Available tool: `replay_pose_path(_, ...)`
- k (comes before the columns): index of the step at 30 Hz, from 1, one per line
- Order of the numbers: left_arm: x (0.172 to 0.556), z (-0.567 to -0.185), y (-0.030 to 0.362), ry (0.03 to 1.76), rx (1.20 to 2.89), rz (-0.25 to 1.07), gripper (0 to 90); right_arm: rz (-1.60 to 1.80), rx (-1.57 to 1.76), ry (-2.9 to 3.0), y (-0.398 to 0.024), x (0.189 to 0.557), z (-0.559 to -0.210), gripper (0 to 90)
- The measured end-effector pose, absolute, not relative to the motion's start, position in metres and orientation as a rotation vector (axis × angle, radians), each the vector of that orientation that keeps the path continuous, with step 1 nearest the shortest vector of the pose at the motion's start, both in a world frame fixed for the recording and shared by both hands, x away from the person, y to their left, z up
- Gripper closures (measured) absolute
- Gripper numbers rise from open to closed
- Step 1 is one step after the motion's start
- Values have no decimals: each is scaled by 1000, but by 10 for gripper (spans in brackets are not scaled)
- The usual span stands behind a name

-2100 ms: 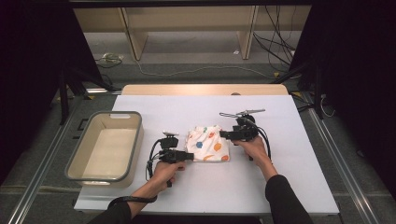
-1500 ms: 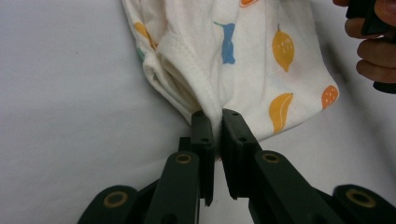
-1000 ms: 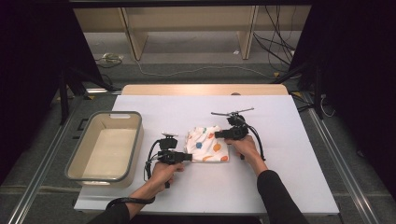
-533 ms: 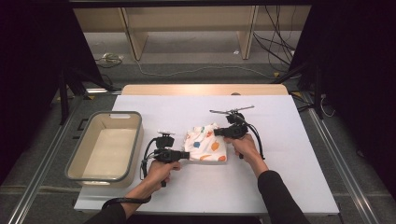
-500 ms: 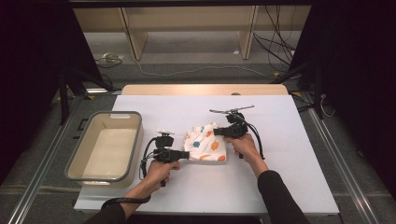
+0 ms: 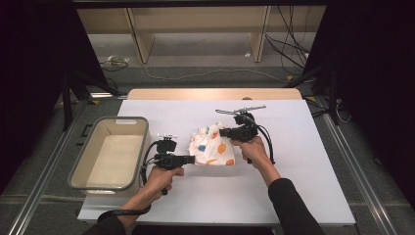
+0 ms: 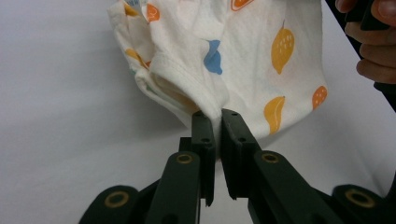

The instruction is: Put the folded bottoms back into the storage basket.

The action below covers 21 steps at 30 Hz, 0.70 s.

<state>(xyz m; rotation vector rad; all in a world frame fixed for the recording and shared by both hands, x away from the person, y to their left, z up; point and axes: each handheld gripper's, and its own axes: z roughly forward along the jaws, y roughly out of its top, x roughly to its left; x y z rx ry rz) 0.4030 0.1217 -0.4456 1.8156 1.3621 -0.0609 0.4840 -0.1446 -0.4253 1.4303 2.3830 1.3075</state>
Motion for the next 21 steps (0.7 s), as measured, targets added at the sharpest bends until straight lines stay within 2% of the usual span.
replay_pose_path(21,395,-421,133,1287,1814,-26,836,1367,1384,2375,-135,475,-404,833)
